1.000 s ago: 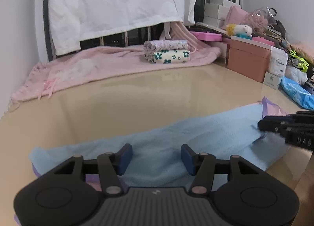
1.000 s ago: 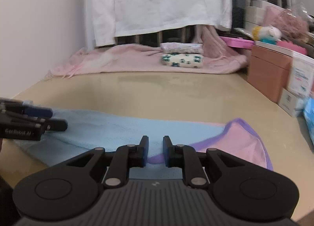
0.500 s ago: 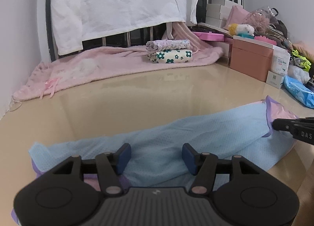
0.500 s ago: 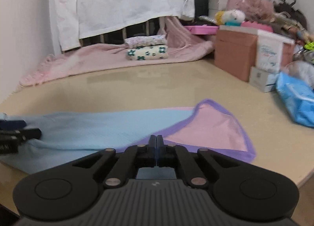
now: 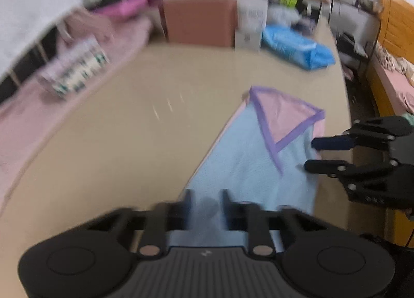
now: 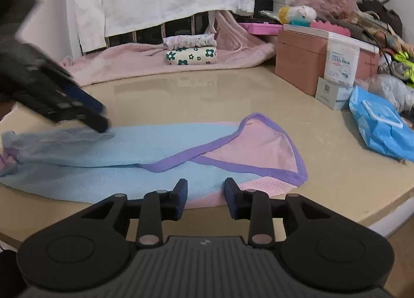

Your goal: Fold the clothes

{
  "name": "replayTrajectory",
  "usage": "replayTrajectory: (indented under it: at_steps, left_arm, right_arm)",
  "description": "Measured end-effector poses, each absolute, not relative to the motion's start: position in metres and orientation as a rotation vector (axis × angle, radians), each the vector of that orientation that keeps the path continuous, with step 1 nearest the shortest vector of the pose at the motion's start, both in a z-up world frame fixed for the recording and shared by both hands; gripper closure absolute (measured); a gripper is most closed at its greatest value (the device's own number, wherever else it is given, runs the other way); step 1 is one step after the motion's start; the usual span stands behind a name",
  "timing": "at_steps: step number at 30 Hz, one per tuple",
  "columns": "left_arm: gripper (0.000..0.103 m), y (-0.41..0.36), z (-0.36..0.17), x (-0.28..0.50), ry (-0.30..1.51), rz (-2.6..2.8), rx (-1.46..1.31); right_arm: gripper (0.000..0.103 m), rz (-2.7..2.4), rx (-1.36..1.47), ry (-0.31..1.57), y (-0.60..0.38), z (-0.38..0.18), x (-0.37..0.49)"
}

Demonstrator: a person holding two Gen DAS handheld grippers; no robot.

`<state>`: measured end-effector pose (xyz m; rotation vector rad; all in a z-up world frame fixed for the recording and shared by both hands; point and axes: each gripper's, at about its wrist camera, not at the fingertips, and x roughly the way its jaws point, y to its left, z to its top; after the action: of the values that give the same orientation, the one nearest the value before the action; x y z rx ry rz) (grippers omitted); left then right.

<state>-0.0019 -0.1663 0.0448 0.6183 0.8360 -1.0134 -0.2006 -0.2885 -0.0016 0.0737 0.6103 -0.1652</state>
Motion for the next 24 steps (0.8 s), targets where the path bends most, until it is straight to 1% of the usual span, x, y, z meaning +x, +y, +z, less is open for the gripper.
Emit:
replayTrajectory:
  at_steps: [1,2,6,10,16,18,20,21,22,23,24]
  left_arm:
    - [0.090,-0.169,0.040,0.002,0.844,-1.022,0.623]
    - [0.091,-0.170,0.036,0.007,0.856,-1.020,0.624]
    - [0.090,-0.166,0.028,0.022,0.880,-0.928,0.579]
    - [0.090,-0.150,0.028,0.029,0.856,-0.792,0.575]
    - [0.090,-0.093,0.029,0.060,0.891,-0.479,0.452]
    - [0.090,-0.071,0.031,0.074,0.920,-0.320,0.365]
    - [0.091,-0.051,0.035,0.081,0.973,-0.257,0.252]
    - [0.091,-0.037,0.043,0.075,0.966,-0.272,0.207]
    - [0.089,-0.023,0.053,0.064,0.945,-0.303,0.167]
    - [0.085,-0.008,0.063,0.053,0.924,-0.334,0.127]
    - [0.072,0.007,0.074,0.042,0.902,-0.364,0.087]
  right_arm:
    - [0.080,-0.162,0.065,0.618,-0.290,-0.001,-0.196]
    - [0.081,-0.158,0.056,0.626,-0.291,0.000,-0.191]
    - [0.081,-0.074,-0.010,0.681,-0.299,0.005,-0.150]
    - [0.081,0.043,-0.166,0.749,-0.295,0.011,-0.074]
    - [0.082,0.297,-0.217,0.798,-0.254,0.016,0.060]
    - [0.082,0.338,-0.248,0.786,-0.230,0.015,0.094]
    - [0.082,0.344,-0.289,0.775,-0.207,0.014,0.125]
    - [0.082,0.341,-0.306,0.769,-0.197,0.015,0.137]
    - [0.082,0.315,-0.306,0.760,-0.195,0.022,0.136]
    - [0.082,0.298,-0.301,0.745,-0.193,0.030,0.132]
    - [0.081,0.314,-0.275,0.707,-0.195,0.039,0.111]
